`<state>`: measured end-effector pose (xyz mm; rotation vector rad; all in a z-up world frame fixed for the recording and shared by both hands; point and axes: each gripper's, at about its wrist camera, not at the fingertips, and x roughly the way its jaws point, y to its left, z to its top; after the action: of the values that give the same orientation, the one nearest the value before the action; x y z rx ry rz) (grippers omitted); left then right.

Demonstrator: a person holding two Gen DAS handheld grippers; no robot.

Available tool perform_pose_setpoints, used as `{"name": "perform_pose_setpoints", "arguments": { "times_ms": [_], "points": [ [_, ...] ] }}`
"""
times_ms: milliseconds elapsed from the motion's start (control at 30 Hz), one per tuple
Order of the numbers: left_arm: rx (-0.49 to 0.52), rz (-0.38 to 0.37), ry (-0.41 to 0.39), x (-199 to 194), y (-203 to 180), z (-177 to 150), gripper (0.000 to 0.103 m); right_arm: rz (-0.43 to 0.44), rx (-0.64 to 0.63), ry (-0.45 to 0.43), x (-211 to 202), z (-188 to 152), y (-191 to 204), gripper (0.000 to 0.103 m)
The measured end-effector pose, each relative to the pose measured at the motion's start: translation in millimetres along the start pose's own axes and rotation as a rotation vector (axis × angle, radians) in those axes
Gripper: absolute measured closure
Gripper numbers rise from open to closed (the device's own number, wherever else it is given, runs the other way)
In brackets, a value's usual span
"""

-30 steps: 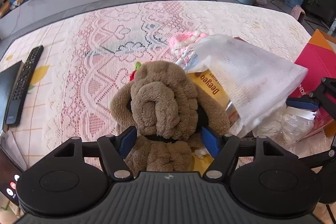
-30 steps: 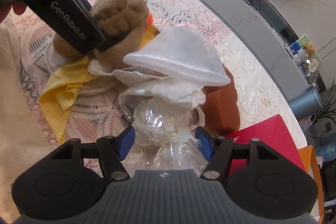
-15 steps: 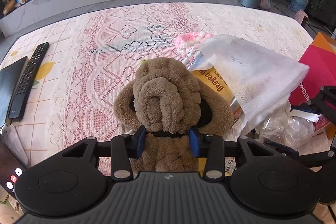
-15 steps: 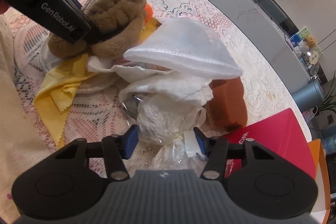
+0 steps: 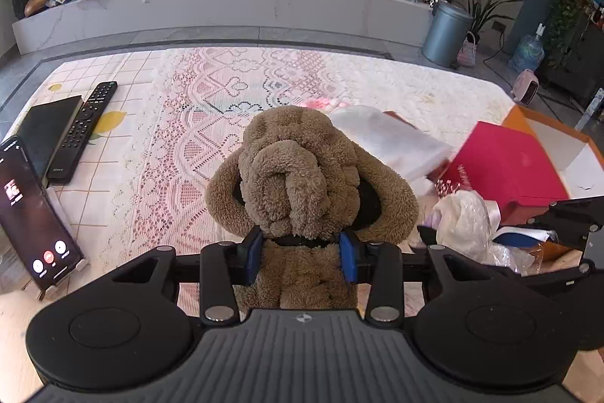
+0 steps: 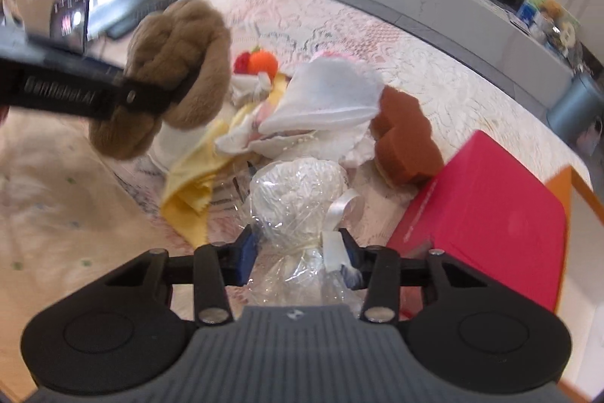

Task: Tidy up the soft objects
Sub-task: 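Carry the plush dog and plastic bag into the orange box and release both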

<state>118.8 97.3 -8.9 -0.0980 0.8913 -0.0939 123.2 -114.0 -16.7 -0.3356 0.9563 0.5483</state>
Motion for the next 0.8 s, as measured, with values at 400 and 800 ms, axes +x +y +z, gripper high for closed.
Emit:
{"name": "perform_pose_setpoints", "arguments": {
  "times_ms": [400,800],
  "points": [
    [0.110,-0.152,-0.064,-51,-73,-2,0.056,0.004,0.284,-0.154,-94,-22,-70,0.059],
    [0.194,-0.410,0.001,-23,-170,49,0.056,-0.078,0.565,-0.193,-150,-59,-182,0.059]
  ]
}}
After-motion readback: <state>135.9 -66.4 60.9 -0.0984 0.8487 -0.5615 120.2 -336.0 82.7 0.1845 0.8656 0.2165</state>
